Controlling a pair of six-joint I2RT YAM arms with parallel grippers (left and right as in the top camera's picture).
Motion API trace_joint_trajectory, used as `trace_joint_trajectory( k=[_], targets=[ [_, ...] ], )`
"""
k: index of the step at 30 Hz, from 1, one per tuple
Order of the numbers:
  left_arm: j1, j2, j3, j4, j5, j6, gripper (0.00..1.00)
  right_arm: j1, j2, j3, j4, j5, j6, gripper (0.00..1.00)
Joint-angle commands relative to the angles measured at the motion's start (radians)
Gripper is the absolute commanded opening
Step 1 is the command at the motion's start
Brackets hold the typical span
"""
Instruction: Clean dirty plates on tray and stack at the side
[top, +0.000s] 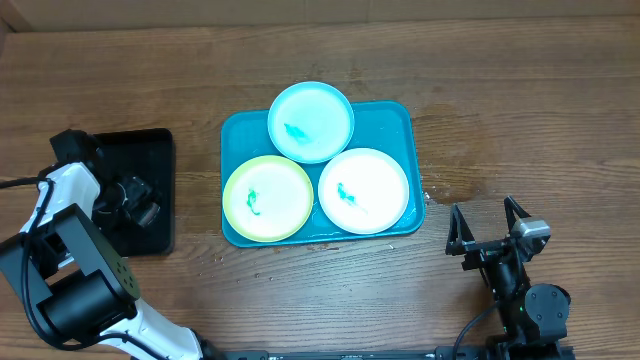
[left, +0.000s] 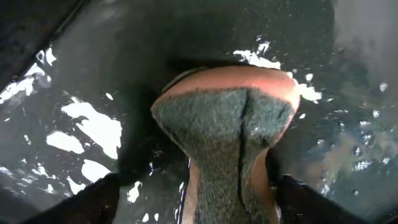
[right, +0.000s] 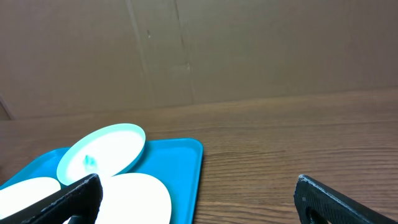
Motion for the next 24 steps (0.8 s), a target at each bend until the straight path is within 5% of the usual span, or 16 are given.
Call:
trace_joint_trajectory(
  k=[1,9,13,24],
  targets=[
    [-0.008,-0.002,-0.005,-0.003,-0.009,0.011,0.83,0.005,-0.010,-0.010,0.005,0.006,-0.005,1.00],
    [-0.008,-0.002,-0.005,0.015,-0.009,0.012,0.45,0.005,-0.010,-0.010,0.005,0.006,-0.005,1.00],
    [-0.007,-0.002,-0.003,0.019,-0.009,0.012,0.04,0.005,-0.010,-0.010,0.005,0.006,-0.005,1.00],
    [-0.008,-0.076,0.336,-0.300,-0.005,0.012,0.04,0.005,-0.010,-0.010,0.005,0.006,-0.005,1.00]
  ],
)
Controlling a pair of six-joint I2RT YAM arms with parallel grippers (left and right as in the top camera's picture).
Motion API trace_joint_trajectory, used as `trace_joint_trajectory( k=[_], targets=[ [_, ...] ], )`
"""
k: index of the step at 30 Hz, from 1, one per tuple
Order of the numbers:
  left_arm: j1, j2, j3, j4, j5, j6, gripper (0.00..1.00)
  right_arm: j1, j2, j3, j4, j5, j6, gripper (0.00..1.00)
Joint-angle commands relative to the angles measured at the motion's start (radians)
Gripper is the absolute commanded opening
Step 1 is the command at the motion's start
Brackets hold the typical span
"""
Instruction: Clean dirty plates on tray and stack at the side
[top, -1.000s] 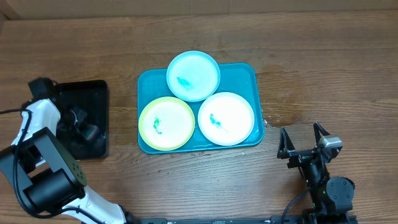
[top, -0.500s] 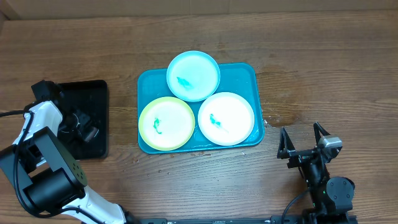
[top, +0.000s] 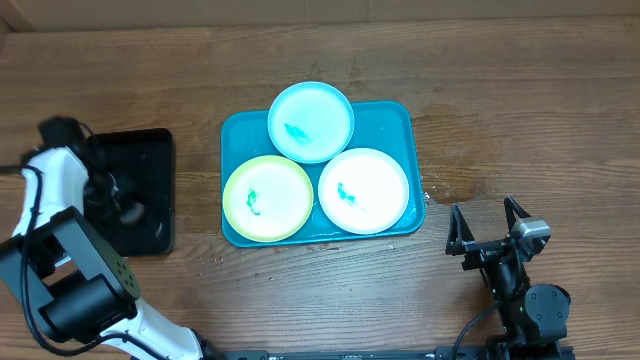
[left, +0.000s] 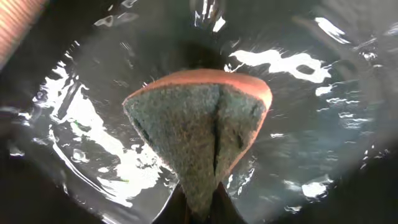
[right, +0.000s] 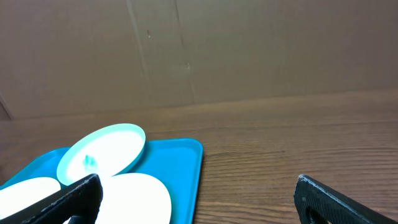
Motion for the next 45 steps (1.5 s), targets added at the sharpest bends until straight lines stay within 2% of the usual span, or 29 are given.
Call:
trace_joint_trajectory(
  k=[1,4,9,18,20,24,27,30,35,38,45],
  targets=[
    [-0.008,-0.087,0.171,-0.081,0.000,0.009,0.04,0.005,-0.010,-0.010,0.005,0.006,-0.006,1.00],
    [-0.008,-0.136,0.245,-0.127,0.034,0.009,0.04,0.005,-0.010,-0.010,0.005,0.006,-0.006,1.00],
    [-0.012,-0.165,0.227,-0.126,0.062,0.008,0.04,0.005,-0.010,-0.010,0.005,0.006,-0.006,1.00],
    [-0.021,-0.038,-0.102,0.062,0.061,0.001,0.04,0.005,-0.010,-0.010,0.005,0.006,-0.006,1.00],
    [-0.012,-0.033,-0.088,0.042,0.068,0.001,0.04,0.005,-0.010,-0.010,0.005,0.006,-0.006,1.00],
    [-0.006,-0.080,0.055,-0.080,0.118,0.047,0.04,0.005,-0.010,-0.010,0.005,0.006,-0.006,1.00],
    [-0.016,-0.145,0.188,-0.162,0.236,0.143,0.04,0.005,-0.010,-0.010,0.005,0.006,-0.006,1.00],
    [-0.035,-0.203,0.216,-0.169,0.337,0.184,0.04,0.005,-0.010,-0.010,0.005,0.006,-0.006,1.00],
    [-0.134,-0.222,0.191,-0.278,0.358,0.193,0.04,0.005,-0.010,-0.010,0.005,0.006,-0.006,1.00],
    [-0.264,-0.221,0.079,-0.282,0.359,0.200,0.04,0.005,-0.010,-0.010,0.005,0.006,-0.006,1.00],
    [-0.502,-0.220,-0.164,-0.003,0.347,0.166,0.04,0.005,-0.010,-0.010,0.005,0.006,-0.006,1.00]
  ],
)
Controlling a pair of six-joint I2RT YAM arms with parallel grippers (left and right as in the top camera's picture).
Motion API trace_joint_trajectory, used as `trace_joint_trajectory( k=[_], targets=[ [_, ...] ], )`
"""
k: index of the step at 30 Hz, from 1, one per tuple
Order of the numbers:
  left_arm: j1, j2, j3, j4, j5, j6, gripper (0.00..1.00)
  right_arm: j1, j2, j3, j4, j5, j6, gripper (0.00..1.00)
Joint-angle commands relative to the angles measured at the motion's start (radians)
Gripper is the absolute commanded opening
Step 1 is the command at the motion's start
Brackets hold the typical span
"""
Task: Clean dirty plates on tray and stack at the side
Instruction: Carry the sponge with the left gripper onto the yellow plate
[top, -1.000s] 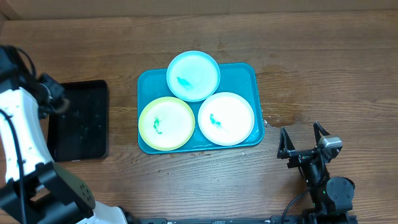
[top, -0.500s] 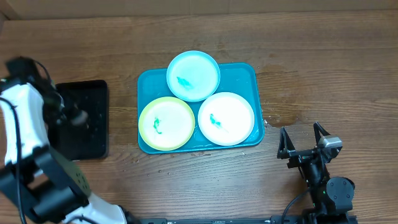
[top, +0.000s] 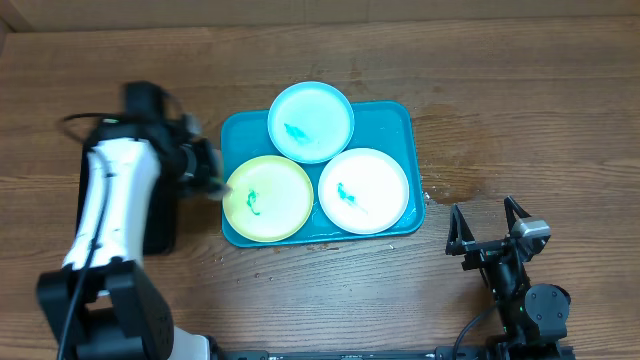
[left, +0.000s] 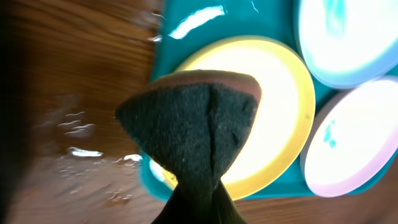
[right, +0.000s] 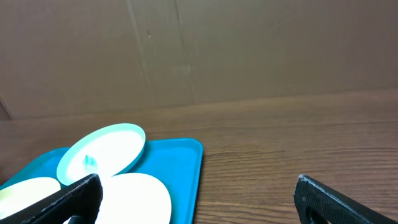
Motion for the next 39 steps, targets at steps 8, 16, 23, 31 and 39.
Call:
trace_joint_trajectory(
  k=[8,16,23,31,39],
  targets=[
    [-0.248,0.030,-0.228,0.394,-0.073,-0.162,0.04,0.005,-0.010,-0.010,0.005,0.006,-0.006,1.00],
    [-0.354,0.111,-0.253,0.429,-0.113,-0.177,0.24,0.005,-0.010,-0.010,0.005,0.006,-0.006,1.00],
    [-0.305,0.102,-0.177,0.325,-0.184,-0.176,0.54,0.005,-0.010,-0.010,0.005,0.006,-0.006,1.00],
    [-0.190,0.043,0.145,0.097,-0.145,-0.139,0.51,0.005,-0.010,-0.010,0.077,-0.015,0.013,1.00],
    [-0.160,0.037,0.227,0.065,-0.146,-0.139,0.89,0.006,-0.010,-0.003,0.539,-0.420,0.341,1.00]
  ],
)
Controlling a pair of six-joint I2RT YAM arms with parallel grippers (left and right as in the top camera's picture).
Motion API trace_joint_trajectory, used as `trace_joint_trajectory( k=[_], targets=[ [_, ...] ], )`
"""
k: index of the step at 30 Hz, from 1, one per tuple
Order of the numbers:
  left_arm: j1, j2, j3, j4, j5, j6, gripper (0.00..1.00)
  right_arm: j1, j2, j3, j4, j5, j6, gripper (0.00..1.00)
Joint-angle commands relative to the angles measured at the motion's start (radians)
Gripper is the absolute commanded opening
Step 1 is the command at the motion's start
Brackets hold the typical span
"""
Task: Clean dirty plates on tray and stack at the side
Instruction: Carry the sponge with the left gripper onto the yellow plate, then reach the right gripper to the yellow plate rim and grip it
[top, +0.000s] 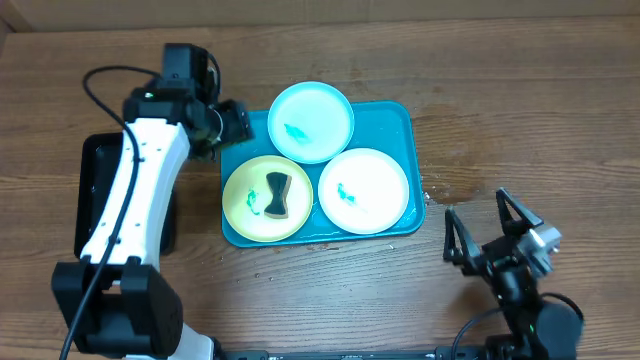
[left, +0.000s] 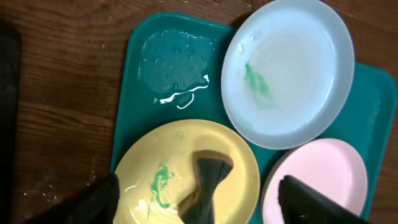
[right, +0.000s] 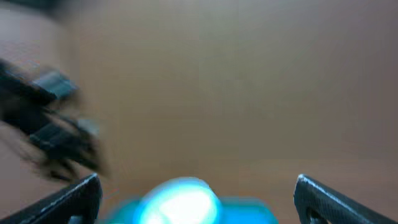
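A teal tray (top: 395, 120) holds three plates with green smears: a yellow one (top: 240, 180), a light blue one (top: 311, 121) and a white-pink one (top: 363, 190). A dark green and orange sponge (top: 275, 195) lies pinched at its middle on the yellow plate (left: 143, 180). My left gripper (top: 232, 125) hangs open over the tray's far left corner. Its fingers (left: 93, 199) stand wide either side of the sponge (left: 208, 186), above it. My right gripper (top: 485, 235) is open near the table's front right, apart from the tray.
A black basin (top: 165, 225) sits left of the tray, partly under my left arm. A puddle of water (left: 174, 62) lies in the tray's far left corner. The wood right of the tray shows damp patches (top: 450, 120). The right wrist view is blurred.
The sponge has left my left gripper and now lies on the yellow plate. That gripper is open and farther back, by the tray's far left corner. My right gripper has shifted slightly.
My left gripper was shut on the sponge down in the black basin's water, then held it just above the water. Later it carried the sponge over the yellow plate's left edge. Now the sponge rests on that plate, released. The right arm stayed still until now.
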Motion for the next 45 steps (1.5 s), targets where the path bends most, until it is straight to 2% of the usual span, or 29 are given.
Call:
trace_joint_trajectory(
  k=[1,3,4,6,10,13,16,19,22,24,27,31,33,35,36,37,41,45],
  targets=[
    [0.001,-0.003,0.011,-0.011,0.008,0.010,0.95,0.006,-0.011,0.010,0.213,-0.183,0.178,1.00],
    [0.000,-0.003,0.011,-0.010,0.008,0.009,1.00,0.006,-0.010,0.077,0.289,-0.168,0.203,1.00],
    [0.000,-0.003,0.011,-0.006,0.008,0.009,1.00,0.004,-0.005,0.140,0.247,-0.155,0.182,1.00],
    [0.000,-0.003,0.011,0.002,0.008,0.009,1.00,0.003,0.029,0.298,0.020,-0.126,0.070,1.00],
    [0.000,-0.003,0.011,0.010,0.008,0.005,1.00,0.003,0.272,0.741,-0.685,0.047,-0.163,1.00],
    [0.000,-0.003,0.011,0.010,0.008,0.005,1.00,0.003,0.472,0.974,-0.957,0.055,-0.202,1.00],
    [0.000,-0.003,0.011,0.009,0.008,0.006,1.00,0.003,0.656,1.173,-1.119,-0.051,-0.185,1.00],
    [0.000,-0.003,0.011,0.008,0.008,0.006,1.00,0.003,0.777,1.270,-1.130,-0.248,-0.138,1.00],
    [0.000,-0.003,0.011,0.004,0.008,0.006,1.00,0.003,0.883,1.286,-0.988,-0.436,-0.104,1.00],
    [0.000,-0.003,0.011,0.002,0.008,0.006,1.00,0.008,0.949,1.294,-0.961,-0.447,-0.034,1.00],
    [0.000,-0.003,0.011,0.000,0.008,0.006,1.00,0.035,1.097,1.376,-1.120,-0.415,-0.046,0.99],
    [0.000,-0.003,0.011,-0.002,0.008,0.006,1.00,0.138,1.306,1.528,-1.383,-0.236,-0.093,1.00],
    [0.000,-0.003,0.011,-0.001,0.008,0.006,1.00,0.195,1.378,1.558,-1.385,-0.245,-0.087,1.00],
    [0.000,-0.003,0.011,-0.002,0.008,0.006,1.00,0.241,1.434,1.556,-1.310,-0.289,-0.082,1.00],
    [0.000,-0.003,0.011,-0.003,0.008,0.006,1.00,0.283,1.489,1.554,-1.222,-0.291,-0.049,0.71],
    [0.000,-0.003,0.011,-0.004,0.008,0.006,1.00,0.306,1.524,1.554,-1.182,-0.267,-0.020,0.66],
    [0.000,-0.002,0.011,-0.021,0.008,0.006,1.00,0.406,1.664,1.554,-1.094,-0.048,0.071,0.66],
    [0.000,-0.002,0.011,-0.043,0.005,0.006,1.00,0.499,1.809,1.554,-1.027,0.148,0.146,0.59]
  ],
)
